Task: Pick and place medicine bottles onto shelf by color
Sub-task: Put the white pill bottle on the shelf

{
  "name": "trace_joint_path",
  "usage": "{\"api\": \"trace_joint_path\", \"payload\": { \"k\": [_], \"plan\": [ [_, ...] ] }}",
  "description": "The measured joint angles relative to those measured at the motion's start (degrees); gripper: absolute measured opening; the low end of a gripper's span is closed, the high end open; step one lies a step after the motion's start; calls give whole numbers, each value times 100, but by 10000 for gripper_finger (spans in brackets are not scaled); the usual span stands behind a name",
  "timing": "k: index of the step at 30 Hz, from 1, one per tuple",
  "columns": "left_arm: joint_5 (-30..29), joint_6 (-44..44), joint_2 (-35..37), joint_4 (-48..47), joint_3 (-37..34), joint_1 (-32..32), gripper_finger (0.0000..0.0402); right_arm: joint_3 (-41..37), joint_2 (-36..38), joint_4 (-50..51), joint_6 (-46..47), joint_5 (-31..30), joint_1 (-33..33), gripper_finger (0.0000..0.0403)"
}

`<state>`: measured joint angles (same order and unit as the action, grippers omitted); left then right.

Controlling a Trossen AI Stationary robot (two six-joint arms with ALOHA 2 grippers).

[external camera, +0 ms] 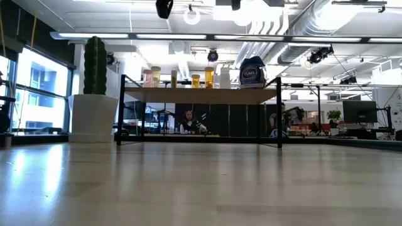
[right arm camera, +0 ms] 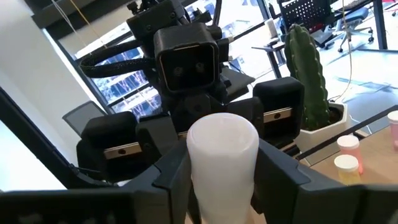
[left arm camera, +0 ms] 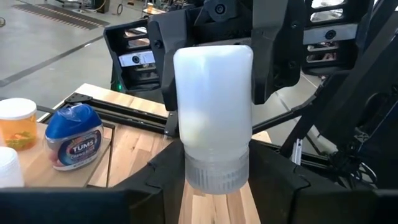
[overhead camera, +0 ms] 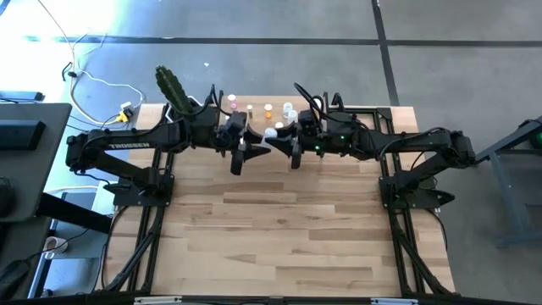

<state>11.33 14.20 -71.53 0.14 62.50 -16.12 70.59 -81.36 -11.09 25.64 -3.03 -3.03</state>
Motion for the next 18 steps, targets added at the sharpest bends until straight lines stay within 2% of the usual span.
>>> {"api": "trace_joint_path", "payload": {
  "k": [9, 18],
  "plan": [
    [13, -201, 9, -786, 0, 2, 135, -7, 42, 352, 1, 48, -116, 213],
    [-3, -849, 9, -2390, 0, 64, 134, -7, 142, 680, 571, 1539, -704, 228]
  ]
}}
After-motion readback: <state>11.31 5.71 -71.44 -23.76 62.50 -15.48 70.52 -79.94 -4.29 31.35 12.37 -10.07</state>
